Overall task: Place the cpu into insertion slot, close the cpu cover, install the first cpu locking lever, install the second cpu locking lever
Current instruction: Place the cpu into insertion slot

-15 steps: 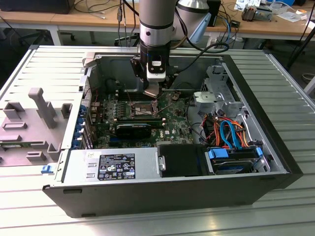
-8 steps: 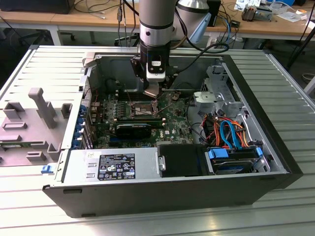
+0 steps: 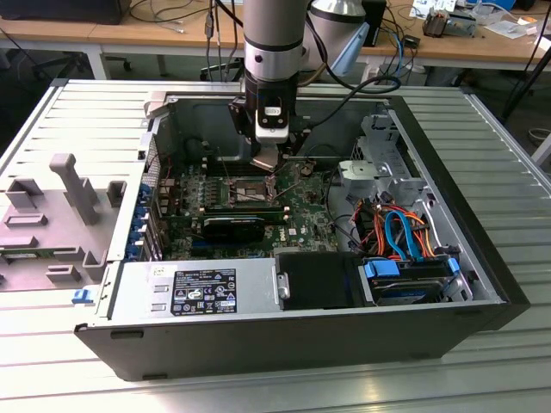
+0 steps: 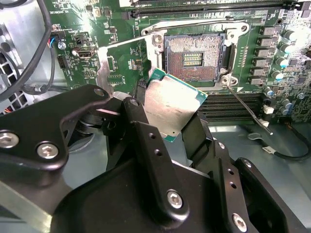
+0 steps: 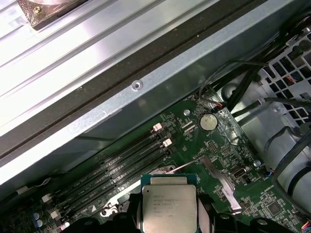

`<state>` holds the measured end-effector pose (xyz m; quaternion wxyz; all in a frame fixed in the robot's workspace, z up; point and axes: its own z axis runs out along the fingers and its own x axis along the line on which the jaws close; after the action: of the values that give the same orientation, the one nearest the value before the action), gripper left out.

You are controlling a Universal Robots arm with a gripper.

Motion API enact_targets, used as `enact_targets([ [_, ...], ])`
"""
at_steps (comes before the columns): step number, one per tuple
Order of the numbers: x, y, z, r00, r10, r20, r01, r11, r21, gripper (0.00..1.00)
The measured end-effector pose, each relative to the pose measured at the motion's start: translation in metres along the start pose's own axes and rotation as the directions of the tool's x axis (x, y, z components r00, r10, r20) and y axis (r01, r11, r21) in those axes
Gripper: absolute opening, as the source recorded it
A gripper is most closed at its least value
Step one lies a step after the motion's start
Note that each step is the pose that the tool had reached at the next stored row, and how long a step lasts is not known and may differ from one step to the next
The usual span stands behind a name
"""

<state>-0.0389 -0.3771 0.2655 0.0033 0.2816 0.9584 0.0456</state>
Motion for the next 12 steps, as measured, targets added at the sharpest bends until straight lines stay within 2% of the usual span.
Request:
enact_targets([
  [12, 0.0, 0.0, 0.0002, 0.9999, 0.016, 0.0014, -0.016, 0.9999, -0.0003, 0.54],
])
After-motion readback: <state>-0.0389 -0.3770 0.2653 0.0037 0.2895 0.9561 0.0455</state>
